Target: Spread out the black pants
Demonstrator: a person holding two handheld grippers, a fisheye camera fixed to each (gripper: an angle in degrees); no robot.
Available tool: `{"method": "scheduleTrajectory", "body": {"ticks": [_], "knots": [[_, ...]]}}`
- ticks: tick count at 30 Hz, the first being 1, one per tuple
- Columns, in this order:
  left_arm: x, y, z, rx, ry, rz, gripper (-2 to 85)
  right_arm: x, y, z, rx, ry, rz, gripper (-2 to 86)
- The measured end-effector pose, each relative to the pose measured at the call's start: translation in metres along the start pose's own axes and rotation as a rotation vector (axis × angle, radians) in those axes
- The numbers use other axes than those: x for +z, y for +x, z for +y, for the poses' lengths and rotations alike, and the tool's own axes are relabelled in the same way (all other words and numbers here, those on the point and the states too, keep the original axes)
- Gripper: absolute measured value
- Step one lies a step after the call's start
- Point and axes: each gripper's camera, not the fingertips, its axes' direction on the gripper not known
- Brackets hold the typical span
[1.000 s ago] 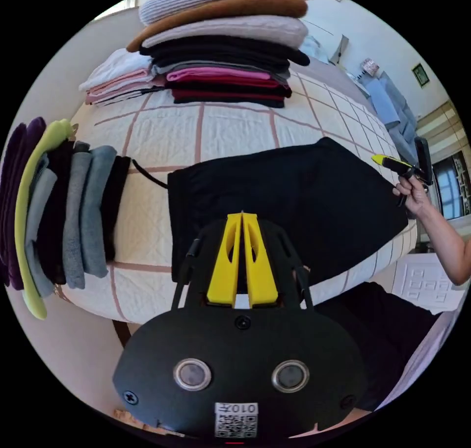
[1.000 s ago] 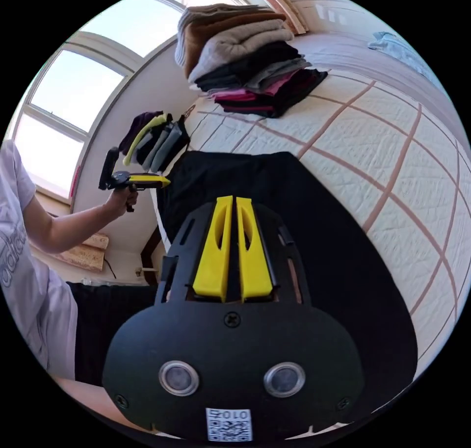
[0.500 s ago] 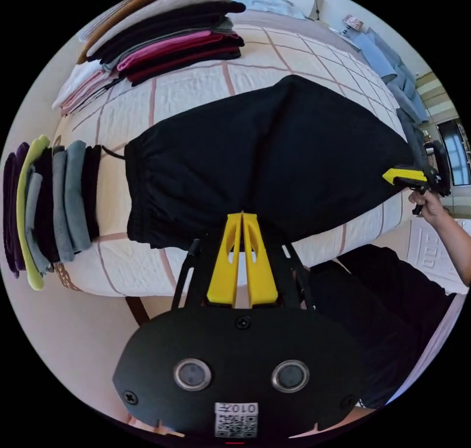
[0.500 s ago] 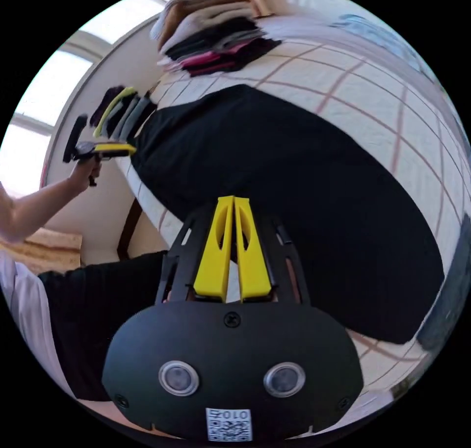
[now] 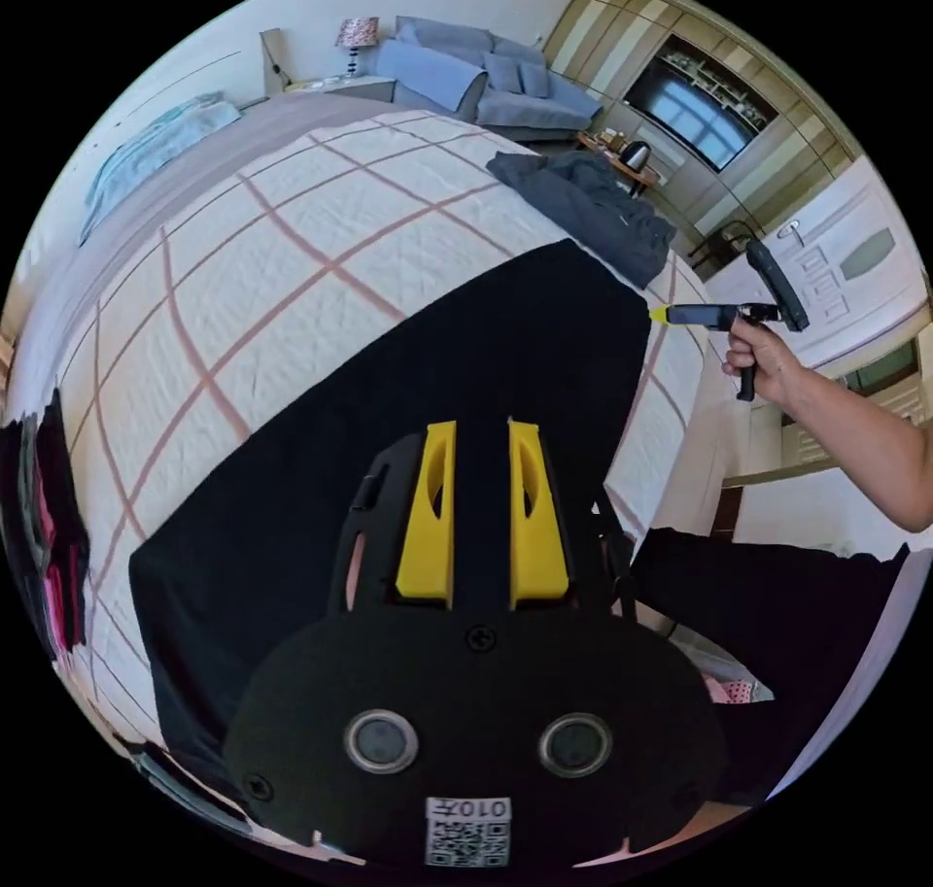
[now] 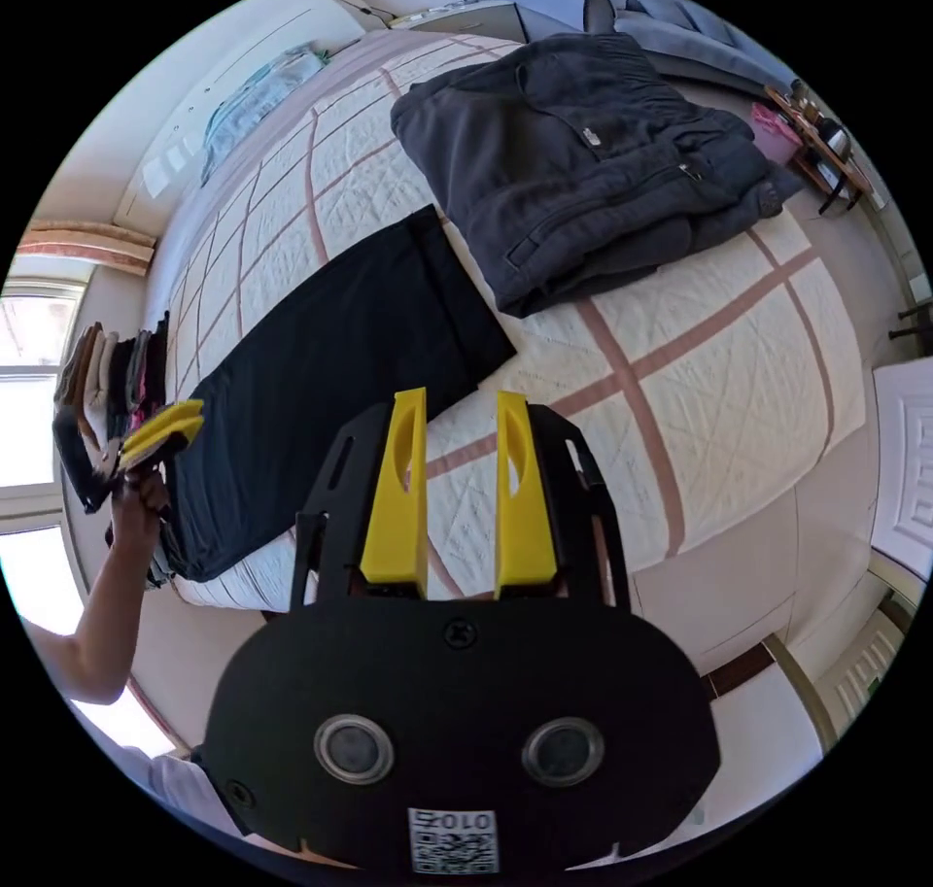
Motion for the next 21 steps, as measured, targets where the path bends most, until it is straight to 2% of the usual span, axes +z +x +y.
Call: {"method": "scheduleTrajectory", "body": {"ticks": [4, 7, 12, 14, 17, 21], "knots": [[0.070, 0.037, -0.118, 0.263, -0.035, 0.033, 4.7, 0.005, 0.013, 0.012, -0.030, -0.001, -0.006, 9.2], [0.121, 0.066, -0.167, 0.400, -0.097, 0.029, 5.0, 0.003, 0.026, 0.017, -0.047, 0.005, 0.008, 8.4], [0.190, 0.099, -0.191, 0.516, -0.192, 0.069, 4.7, -0.009, 0.063, 0.025, 0.007, 0.041, -0.109, 7.5], [0.201, 0.109, -0.190, 0.543, -0.171, 0.028, 4.5, -0.014, 0.080, 0.028, 0.038, 0.059, -0.168, 7.2], [0.217, 0.114, -0.189, 0.567, -0.156, 0.015, 4.0, -0.012, 0.092, 0.031, 0.049, 0.051, -0.182, 7.0], [0.251, 0.121, -0.186, 0.616, -0.239, 0.037, 2.7, -0.016, 0.102, 0.034, 0.055, 0.057, -0.188, 6.5]]}}
